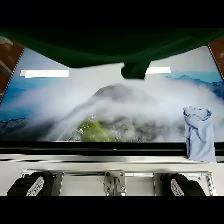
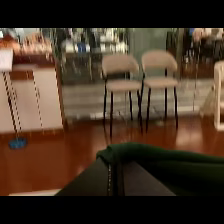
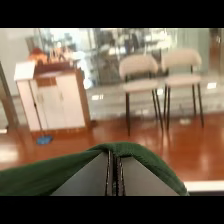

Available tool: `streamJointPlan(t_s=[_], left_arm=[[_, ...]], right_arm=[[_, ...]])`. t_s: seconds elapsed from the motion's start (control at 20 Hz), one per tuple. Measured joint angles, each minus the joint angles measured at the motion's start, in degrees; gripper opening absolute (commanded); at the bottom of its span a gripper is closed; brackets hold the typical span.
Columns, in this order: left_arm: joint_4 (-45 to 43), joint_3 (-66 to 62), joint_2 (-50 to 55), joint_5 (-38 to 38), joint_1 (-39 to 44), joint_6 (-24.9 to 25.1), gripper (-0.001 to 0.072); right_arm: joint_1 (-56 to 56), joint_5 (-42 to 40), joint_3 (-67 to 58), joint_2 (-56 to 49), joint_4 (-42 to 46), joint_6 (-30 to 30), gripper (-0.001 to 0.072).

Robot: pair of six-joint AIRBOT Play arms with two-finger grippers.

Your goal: Fold the shirts.

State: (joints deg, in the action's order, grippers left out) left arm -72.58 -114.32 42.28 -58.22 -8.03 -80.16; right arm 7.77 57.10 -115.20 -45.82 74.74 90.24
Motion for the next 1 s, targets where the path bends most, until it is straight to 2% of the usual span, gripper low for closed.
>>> streamJointPlan(t_s=[0.15, 0.3, 0.45, 0.65, 0.8, 0.9, 1.0], left_arm=[[-1.9, -0.8, -9.2, -0.8, 0.1, -3.1, 0.0035], [-5.2, -1.1, -14.0, -9.0, 0.1, -6.1, 0.0035], [-8.0, 1.0, -15.4, -17.8, 0.1, -6.7, 0.0036], [-9.3, 10.0, -15.2, -22.4, 0.1, -3.5, 0.0036], [-9.6, 21.4, -13.1, -23.3, 0.1, 0.0, 0.0036], [-9.7, 29.2, -10.6, -23.1, 0.3, 1.5, 0.0037], [-9.7, 36.6, -6.9, -20.2, 0.8, 2.4, 0.0036]], right_arm=[[0.0, 6.3, -1.4, 7.3, 4.3, 3.4, 0.0051], [0.0, 13.7, -2.0, 11.9, 6.4, 6.3, 0.0051], [0.0, 22.2, -2.1, 13.1, 7.0, 7.6, 0.0051], [0.0, 34.6, -1.0, 10.4, 7.3, 8.2, 0.0051], [0.0, 41.5, 4.9, 6.4, 6.8, 7.4, 0.0051], [0.0, 42.7, 12.5, 3.3, 5.9, 6.4, 0.0051], [-0.9, 39.0, 22.4, -0.2, 4.9, 5.9, 0.0051]])
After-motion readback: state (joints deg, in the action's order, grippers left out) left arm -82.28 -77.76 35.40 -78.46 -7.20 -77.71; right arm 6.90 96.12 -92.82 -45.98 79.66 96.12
